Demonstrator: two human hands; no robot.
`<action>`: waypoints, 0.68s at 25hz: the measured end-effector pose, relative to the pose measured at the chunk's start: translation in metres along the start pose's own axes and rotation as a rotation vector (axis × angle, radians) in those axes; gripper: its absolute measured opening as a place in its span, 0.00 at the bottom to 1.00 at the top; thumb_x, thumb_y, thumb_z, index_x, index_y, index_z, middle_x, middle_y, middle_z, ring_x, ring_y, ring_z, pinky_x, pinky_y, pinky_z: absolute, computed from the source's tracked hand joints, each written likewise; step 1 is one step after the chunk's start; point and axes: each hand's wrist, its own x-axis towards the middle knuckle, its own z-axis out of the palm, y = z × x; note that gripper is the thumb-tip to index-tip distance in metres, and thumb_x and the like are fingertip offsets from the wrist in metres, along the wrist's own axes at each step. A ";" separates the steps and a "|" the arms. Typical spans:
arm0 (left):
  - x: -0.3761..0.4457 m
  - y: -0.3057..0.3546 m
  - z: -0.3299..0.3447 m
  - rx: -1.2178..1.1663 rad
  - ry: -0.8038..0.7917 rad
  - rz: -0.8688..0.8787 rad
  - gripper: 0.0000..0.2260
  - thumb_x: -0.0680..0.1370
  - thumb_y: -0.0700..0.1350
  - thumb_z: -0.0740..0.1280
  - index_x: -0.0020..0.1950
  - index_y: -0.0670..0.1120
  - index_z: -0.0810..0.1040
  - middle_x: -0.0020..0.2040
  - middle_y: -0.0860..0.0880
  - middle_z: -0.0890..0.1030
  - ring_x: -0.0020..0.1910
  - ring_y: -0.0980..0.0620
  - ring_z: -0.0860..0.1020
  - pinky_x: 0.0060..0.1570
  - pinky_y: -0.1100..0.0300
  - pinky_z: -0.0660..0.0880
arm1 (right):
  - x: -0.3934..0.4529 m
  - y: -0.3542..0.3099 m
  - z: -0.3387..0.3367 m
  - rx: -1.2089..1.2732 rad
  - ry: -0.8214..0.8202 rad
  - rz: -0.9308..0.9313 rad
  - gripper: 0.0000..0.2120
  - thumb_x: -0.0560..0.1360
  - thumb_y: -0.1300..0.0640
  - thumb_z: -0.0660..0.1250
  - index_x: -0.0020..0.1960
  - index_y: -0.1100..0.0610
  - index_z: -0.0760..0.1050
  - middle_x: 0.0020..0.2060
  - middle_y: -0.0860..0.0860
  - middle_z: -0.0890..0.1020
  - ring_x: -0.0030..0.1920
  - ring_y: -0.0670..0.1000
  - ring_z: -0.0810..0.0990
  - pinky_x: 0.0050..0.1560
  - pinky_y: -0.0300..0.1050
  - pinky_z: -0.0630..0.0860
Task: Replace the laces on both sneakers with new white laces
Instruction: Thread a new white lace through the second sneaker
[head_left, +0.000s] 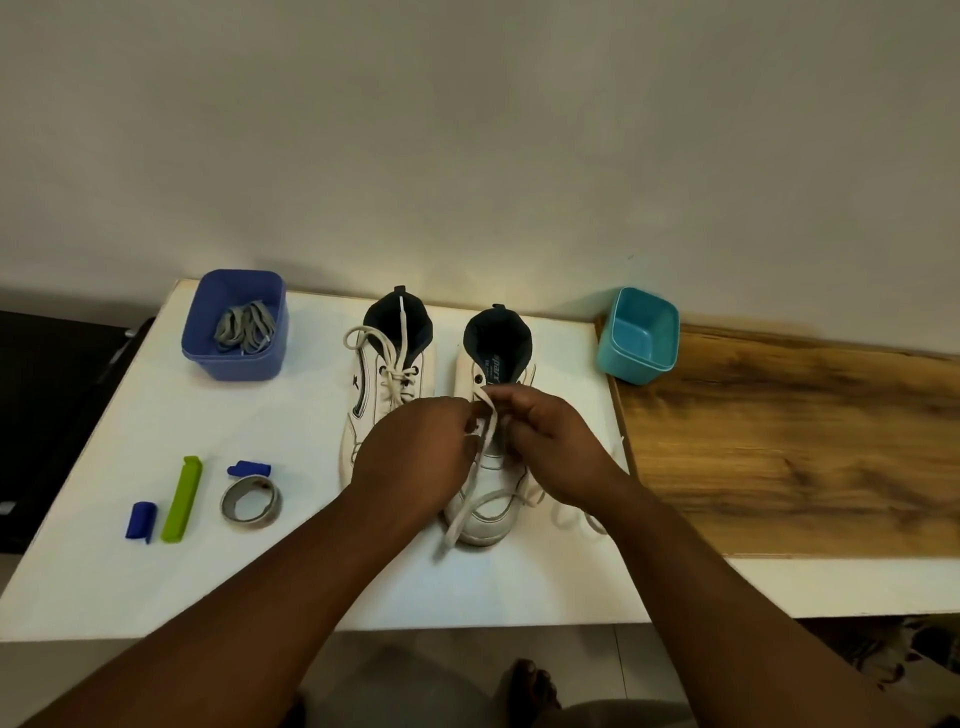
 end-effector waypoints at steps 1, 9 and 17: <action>0.000 0.000 -0.002 0.036 0.001 -0.009 0.09 0.81 0.51 0.64 0.58 0.54 0.81 0.50 0.51 0.83 0.48 0.50 0.80 0.43 0.59 0.71 | 0.001 0.005 0.002 -0.125 -0.008 -0.025 0.22 0.82 0.68 0.59 0.71 0.51 0.77 0.61 0.48 0.84 0.53 0.41 0.81 0.54 0.39 0.78; -0.005 -0.033 -0.066 0.365 -0.150 -0.263 0.06 0.79 0.44 0.64 0.51 0.45 0.79 0.40 0.51 0.72 0.38 0.51 0.72 0.40 0.55 0.69 | 0.002 0.000 0.010 -0.289 0.160 -0.124 0.12 0.78 0.62 0.69 0.57 0.49 0.80 0.50 0.42 0.82 0.48 0.42 0.79 0.49 0.42 0.79; -0.010 -0.005 -0.014 0.518 0.081 -0.008 0.09 0.75 0.50 0.71 0.54 0.58 0.85 0.74 0.50 0.69 0.75 0.41 0.61 0.67 0.41 0.57 | -0.004 -0.003 0.005 -0.663 0.076 -0.098 0.16 0.79 0.53 0.68 0.67 0.48 0.77 0.62 0.49 0.74 0.52 0.52 0.79 0.48 0.44 0.78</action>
